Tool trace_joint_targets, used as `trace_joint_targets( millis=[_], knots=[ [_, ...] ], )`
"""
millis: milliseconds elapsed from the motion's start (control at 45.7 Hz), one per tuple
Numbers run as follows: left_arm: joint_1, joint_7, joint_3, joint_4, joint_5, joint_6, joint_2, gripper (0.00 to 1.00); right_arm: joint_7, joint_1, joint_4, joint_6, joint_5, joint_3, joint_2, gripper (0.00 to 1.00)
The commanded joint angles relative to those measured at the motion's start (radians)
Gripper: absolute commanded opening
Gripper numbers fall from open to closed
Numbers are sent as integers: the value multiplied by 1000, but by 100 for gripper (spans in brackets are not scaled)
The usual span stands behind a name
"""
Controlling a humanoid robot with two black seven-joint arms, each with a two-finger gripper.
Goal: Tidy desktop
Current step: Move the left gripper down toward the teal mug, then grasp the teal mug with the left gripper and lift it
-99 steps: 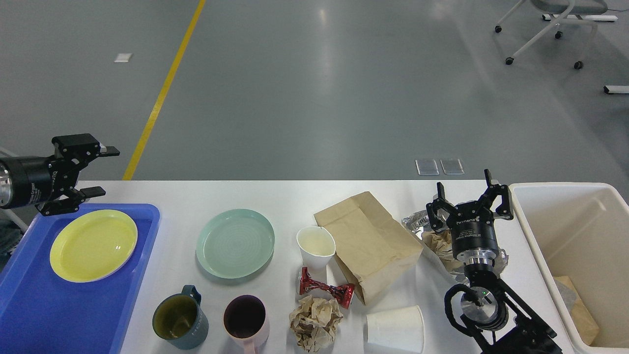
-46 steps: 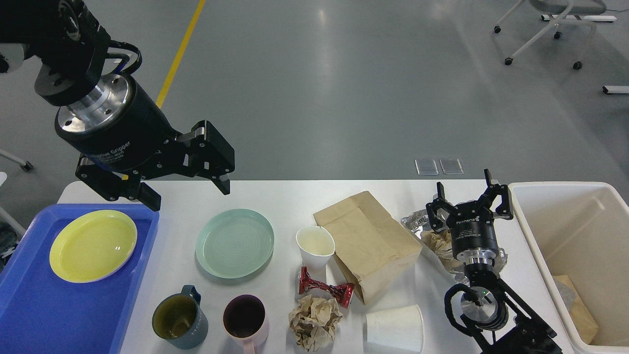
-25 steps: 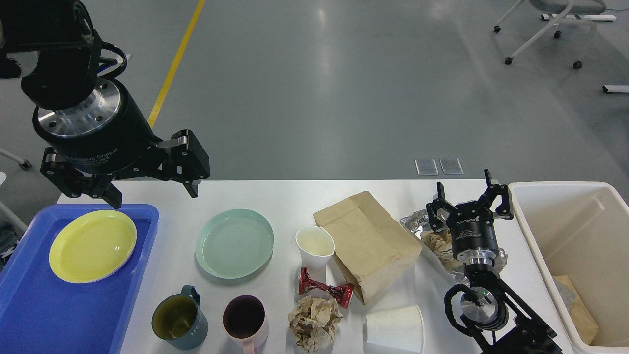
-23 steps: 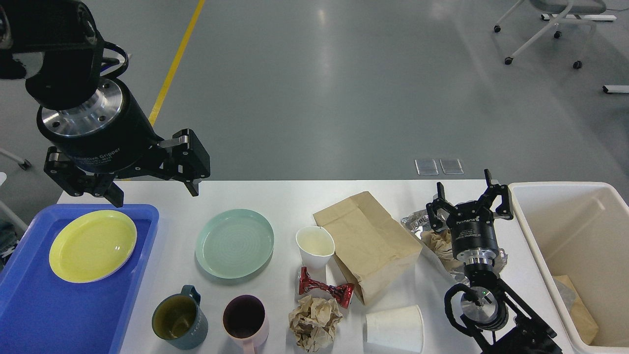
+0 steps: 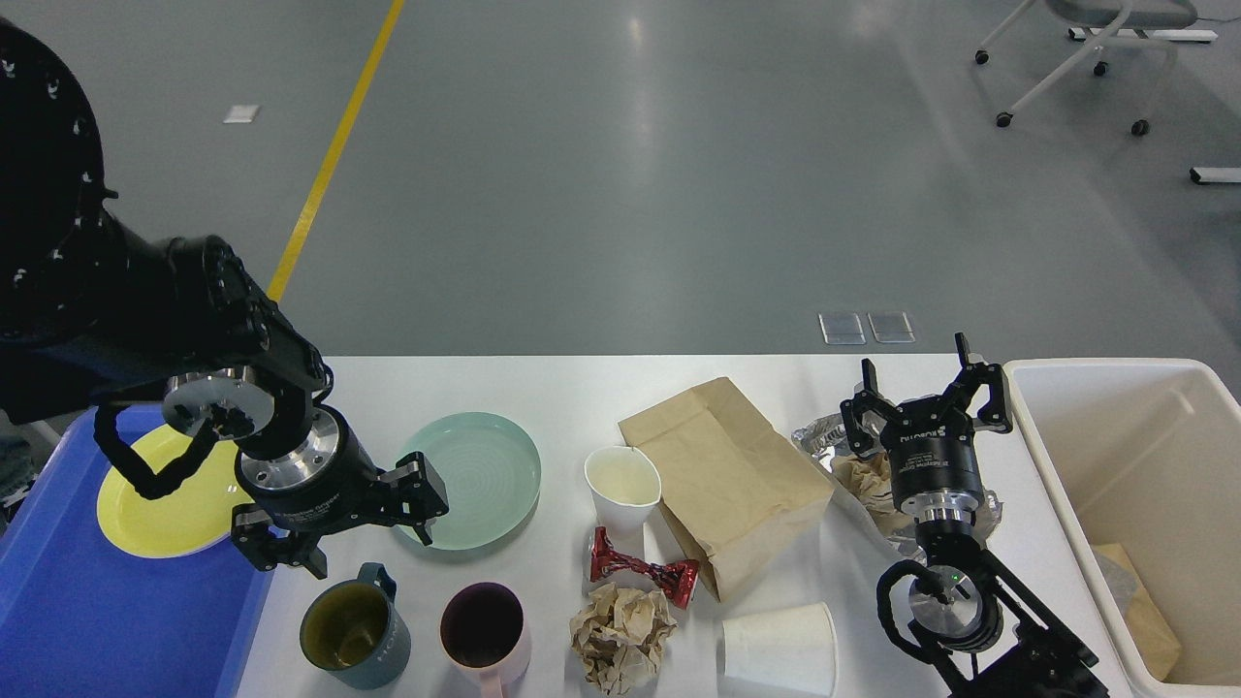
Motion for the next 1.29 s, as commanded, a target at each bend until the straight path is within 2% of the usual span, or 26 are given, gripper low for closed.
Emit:
trace_joint_targets(
  millis=[0,175,591,810,1028,1138,1225,1269],
  knots=[
    [75,13,-44,0,-7,54,54,93,0,0,0,-1,0,0,0,100],
    [131,19,-55,0,-6,105,71,92,0,-2,0,1,0,0,0,100],
    [262,77,-20,3,20,212,69,92,0,0,0,-1,0,0,0,100],
    [351,77,-15,29,22,361,88,92,0,0,0,-1,0,0,0,100],
    [409,72,-65,78,31,373,119,91,0,-2,0,-1,0,0,0,100],
    [429,72,-79,78,43,370,117,85,0,0,0,-1,0,0,0,100],
    [443,72,-81,78,42,366,119,68,0,0,0,-1,0,0,0,100],
    [446,71,-82,78,31,369,120,53,0,-2,0,1,0,0,0,100]
  ],
)
